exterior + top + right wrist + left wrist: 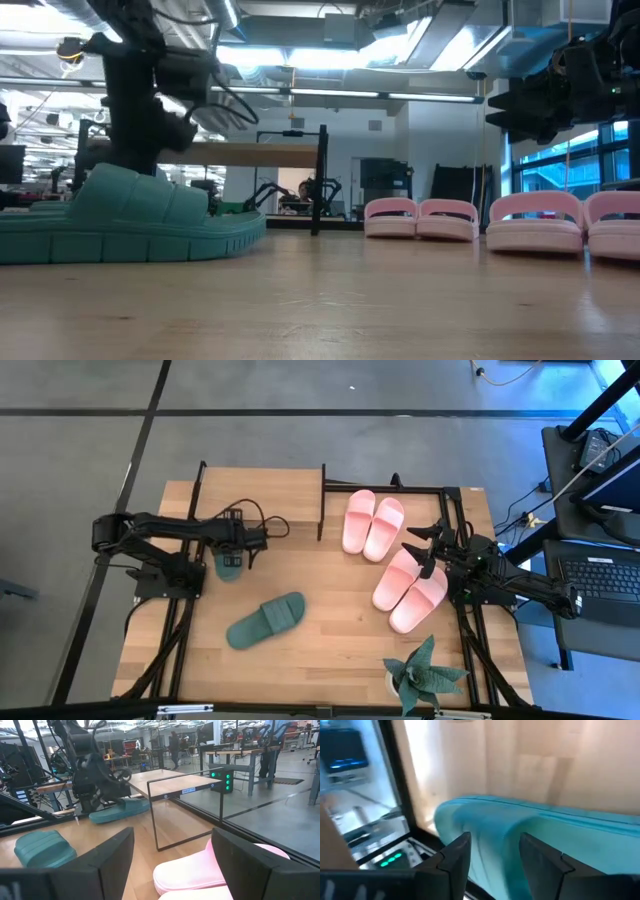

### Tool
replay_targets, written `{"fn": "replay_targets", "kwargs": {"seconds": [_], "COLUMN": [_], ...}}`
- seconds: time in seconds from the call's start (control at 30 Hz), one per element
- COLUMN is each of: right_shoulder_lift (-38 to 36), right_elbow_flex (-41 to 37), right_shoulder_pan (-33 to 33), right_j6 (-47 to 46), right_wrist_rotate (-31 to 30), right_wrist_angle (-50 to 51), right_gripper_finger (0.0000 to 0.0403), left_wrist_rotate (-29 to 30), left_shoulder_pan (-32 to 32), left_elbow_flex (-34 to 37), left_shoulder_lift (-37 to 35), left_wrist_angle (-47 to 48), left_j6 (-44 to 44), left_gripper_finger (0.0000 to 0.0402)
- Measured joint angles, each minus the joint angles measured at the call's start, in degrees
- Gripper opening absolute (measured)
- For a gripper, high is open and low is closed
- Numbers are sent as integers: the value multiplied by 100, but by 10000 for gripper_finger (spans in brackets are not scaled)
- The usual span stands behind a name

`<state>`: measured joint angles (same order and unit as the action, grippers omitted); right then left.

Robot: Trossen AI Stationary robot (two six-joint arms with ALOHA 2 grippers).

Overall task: Pick and place slides into the shelf
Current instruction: Put the green slide under the shelf

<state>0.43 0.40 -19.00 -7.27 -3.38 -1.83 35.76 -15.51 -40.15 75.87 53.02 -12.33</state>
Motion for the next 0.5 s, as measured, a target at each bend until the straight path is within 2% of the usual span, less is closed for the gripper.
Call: {"fn": "replay_targets", "kwargs": {"seconds": [0.13, 0.2, 0.27, 0.43, 0.5], "right_shoulder_lift": [-1, 0, 0, 0, -2], "right_elbow_flex": [0, 0, 0, 0, 0], "right_shoulder_pan": [-1, -1, 0, 0, -2], "right_j6": [0, 0, 2, 0, 1], "right_wrist_rotate": [1, 1, 0, 2, 0], "right_wrist_angle": [0, 0, 0, 0, 0], "right_gripper_finger": [268, 268, 268, 268, 268], "left_wrist_rotate": [-602, -1158, -1952, -4434, -4950], "left_shoulder_pan": [-2, -2, -2, 143, 299], "left_elbow_flex": [-219, -299, -384, -474, -474], "left_shoulder_lift": [-10, -10, -10, -12, -12], "left_wrist_angle": [443, 597, 632, 378, 149], "left_j6": [459, 715, 947, 1592, 1838], "left_gripper_finger": [160, 160, 161, 161, 161]}}
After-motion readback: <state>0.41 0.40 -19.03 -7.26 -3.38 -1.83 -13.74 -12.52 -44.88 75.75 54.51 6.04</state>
